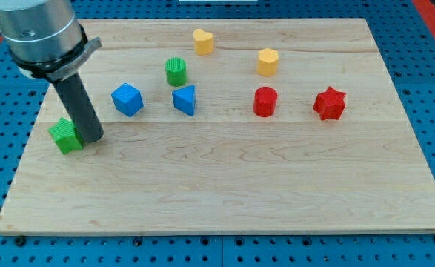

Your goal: Point your arm at yellow hexagon

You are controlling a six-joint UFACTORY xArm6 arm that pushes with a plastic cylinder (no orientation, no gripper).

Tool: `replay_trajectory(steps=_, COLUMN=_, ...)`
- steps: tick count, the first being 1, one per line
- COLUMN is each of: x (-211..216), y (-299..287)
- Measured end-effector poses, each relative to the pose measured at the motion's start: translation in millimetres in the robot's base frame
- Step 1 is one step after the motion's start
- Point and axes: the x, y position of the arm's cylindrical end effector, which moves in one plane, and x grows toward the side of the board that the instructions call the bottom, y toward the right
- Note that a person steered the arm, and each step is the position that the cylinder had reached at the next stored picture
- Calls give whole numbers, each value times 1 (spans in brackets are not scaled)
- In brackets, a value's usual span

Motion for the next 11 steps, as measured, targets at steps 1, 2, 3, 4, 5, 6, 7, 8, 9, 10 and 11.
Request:
replay_trajectory(steps=1, x=4, y=-31)
replay_trajectory(steps=2, x=6, y=-21)
replay_trajectory(steps=3, x=13, y=100)
replay_trajectory(steps=4, x=15, y=233)
replay_trajectory(steps=5, x=14, y=339)
replay_trajectory(steps=6, x=8, y=455)
replay_trajectory(steps=7, x=-51, y=476)
replay_trajectory(steps=8, x=-123, y=447)
replay_trajectory(steps=9, x=-154, y=392)
replay_trajectory(steps=10, x=-180, y=364)
replay_trajectory(steps=11, x=-202, y=364)
